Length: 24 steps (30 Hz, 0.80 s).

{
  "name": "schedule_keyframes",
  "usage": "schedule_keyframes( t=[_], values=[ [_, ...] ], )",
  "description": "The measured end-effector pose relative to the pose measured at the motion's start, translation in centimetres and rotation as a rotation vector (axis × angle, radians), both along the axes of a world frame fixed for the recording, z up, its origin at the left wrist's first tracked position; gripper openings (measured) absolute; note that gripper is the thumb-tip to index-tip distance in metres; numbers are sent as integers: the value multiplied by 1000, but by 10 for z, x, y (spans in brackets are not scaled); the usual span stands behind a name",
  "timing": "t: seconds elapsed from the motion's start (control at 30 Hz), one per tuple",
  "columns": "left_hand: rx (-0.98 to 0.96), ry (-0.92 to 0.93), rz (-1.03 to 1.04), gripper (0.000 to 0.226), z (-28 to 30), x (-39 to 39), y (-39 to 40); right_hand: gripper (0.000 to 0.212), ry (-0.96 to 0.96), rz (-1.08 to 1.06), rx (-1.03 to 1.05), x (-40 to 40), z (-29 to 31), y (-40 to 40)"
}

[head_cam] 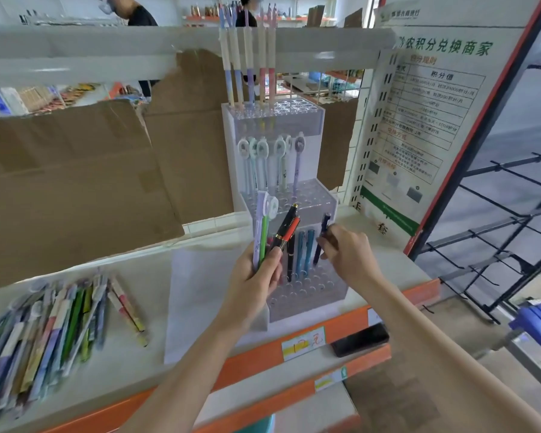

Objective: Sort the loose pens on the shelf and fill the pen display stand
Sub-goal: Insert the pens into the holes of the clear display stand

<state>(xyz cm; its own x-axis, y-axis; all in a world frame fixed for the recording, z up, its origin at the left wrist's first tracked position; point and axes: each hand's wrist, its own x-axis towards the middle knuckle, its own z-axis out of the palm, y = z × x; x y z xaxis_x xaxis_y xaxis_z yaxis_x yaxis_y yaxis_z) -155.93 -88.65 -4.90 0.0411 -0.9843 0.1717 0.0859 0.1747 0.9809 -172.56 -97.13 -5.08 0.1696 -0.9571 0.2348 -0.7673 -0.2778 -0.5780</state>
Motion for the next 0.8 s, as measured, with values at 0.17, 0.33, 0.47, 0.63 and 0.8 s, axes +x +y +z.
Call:
schedule_keyframes(
  t=[0.17, 0.33, 0.47, 0.63, 0.8],
  values=[
    [-23, -15, -6, 16, 1, 1, -1, 26, 86, 18, 104, 2, -15, 3],
    [-18, -32, -24, 20, -1, 2, -1, 15, 6, -41, 111, 0, -17, 5],
    [21, -37, -18, 23, -4, -1, -3, 12, -189, 31, 104, 2, -7, 18],
    [13, -52, 13, 20, -4, -16, -8, 17, -514, 283, 197, 8, 18, 39],
    [37, -38, 35, 14, -6, -20, -10, 19, -536, 138, 63, 1, 27, 35]
  ],
)
